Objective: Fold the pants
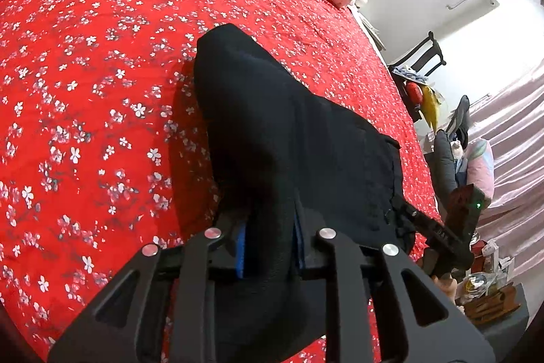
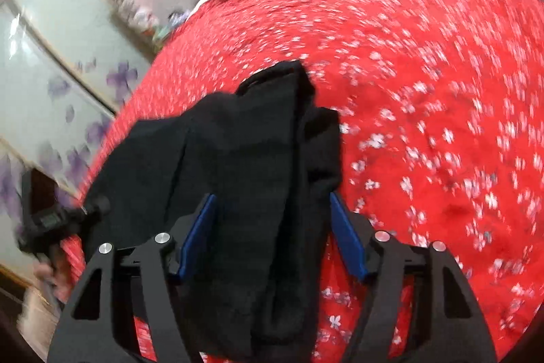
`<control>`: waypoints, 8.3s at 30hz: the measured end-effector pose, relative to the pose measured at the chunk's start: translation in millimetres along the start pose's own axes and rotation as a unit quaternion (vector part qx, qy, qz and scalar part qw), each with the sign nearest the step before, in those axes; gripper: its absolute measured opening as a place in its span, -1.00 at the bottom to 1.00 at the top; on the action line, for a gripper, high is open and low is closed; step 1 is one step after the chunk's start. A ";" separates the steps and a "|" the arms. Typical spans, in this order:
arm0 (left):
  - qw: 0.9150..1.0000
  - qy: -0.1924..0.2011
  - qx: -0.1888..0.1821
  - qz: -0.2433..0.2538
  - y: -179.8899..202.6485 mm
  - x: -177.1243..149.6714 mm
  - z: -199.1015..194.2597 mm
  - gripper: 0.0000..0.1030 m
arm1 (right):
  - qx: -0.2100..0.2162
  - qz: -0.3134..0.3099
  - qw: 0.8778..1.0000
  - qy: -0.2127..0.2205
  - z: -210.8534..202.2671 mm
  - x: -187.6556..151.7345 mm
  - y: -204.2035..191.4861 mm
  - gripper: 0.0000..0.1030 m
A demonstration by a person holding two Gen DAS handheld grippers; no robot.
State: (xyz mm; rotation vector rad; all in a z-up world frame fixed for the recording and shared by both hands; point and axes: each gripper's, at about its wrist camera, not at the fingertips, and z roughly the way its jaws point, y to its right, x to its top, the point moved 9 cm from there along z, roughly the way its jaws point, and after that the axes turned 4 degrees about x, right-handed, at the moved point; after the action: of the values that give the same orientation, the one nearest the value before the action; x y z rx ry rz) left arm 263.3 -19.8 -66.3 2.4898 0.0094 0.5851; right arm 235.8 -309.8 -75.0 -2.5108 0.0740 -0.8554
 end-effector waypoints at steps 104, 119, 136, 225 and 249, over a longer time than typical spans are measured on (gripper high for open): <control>0.985 0.053 0.113 0.122 67.0 26.5 39.5 0.56 | 0.033 0.067 0.997 -0.006 -5.9 42.6 22.5 0.55; 0.952 0.182 0.176 0.174 74.9 -18.8 -33.6 0.96 | -0.005 0.050 0.992 0.112 -79.6 11.8 10.0 0.97; 0.931 0.235 0.223 0.168 87.5 -140.9 -86.2 0.97 | -0.158 -0.090 0.965 0.190 -118.9 -113.4 -57.8 0.97; 0.929 0.178 0.267 0.184 77.4 -157.4 -48.6 0.96 | -0.199 -0.070 0.955 0.208 -125.8 -129.2 -52.4 0.97; 0.930 0.175 0.266 0.183 74.6 -157.8 -45.3 0.96 | -0.199 -0.070 0.955 0.208 -126.0 -128.5 -51.8 0.97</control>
State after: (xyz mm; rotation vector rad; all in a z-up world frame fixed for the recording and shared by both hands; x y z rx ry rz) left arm 93.2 -78.7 -56.8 2.8856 -0.1862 1.3323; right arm 53.4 -292.1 -36.6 -2.6725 0.2278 -1.5541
